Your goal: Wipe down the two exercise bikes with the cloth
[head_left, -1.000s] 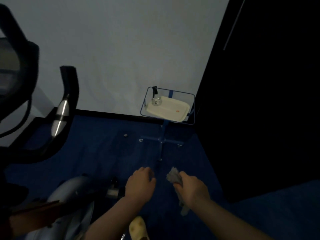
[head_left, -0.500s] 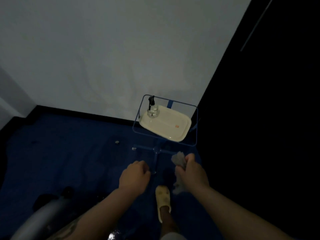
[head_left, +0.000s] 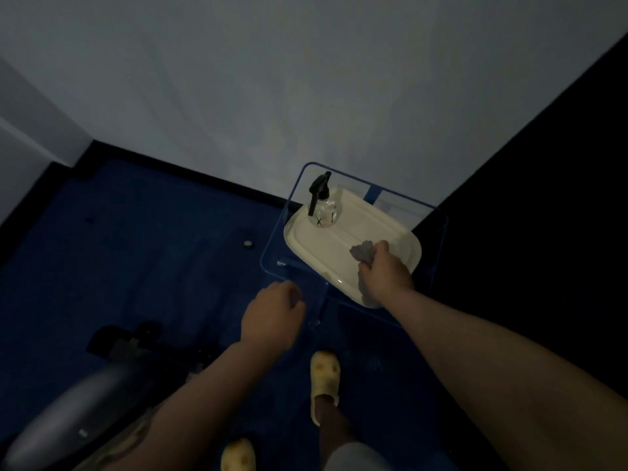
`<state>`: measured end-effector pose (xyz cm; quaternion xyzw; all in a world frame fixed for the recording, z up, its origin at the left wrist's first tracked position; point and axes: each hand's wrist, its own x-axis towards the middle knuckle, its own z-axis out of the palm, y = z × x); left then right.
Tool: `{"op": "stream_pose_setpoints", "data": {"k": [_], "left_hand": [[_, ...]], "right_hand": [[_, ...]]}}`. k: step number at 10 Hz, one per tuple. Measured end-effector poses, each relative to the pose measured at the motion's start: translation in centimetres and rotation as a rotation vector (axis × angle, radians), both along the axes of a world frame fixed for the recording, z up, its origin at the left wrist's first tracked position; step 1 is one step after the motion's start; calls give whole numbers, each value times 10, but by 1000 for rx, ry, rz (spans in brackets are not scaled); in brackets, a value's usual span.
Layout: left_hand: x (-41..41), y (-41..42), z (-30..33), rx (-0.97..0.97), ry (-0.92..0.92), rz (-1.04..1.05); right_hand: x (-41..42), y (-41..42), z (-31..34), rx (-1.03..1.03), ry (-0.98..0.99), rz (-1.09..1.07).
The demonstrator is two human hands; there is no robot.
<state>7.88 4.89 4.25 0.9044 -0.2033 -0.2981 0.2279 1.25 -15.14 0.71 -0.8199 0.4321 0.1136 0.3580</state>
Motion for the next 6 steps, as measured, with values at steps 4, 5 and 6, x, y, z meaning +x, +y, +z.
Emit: {"op": "stream_pose_setpoints", "data": {"k": [4,5,6], "left_hand": [[7,38,-31,133,92,83],[7,47,-18,117,76,42],[6,60,-1,86,36,-4]], "right_hand": [[12,10,-47,-5,168,-24],[-9,38,-32,28,118,-2],[-34,71,-17,56,97,-38]]}}
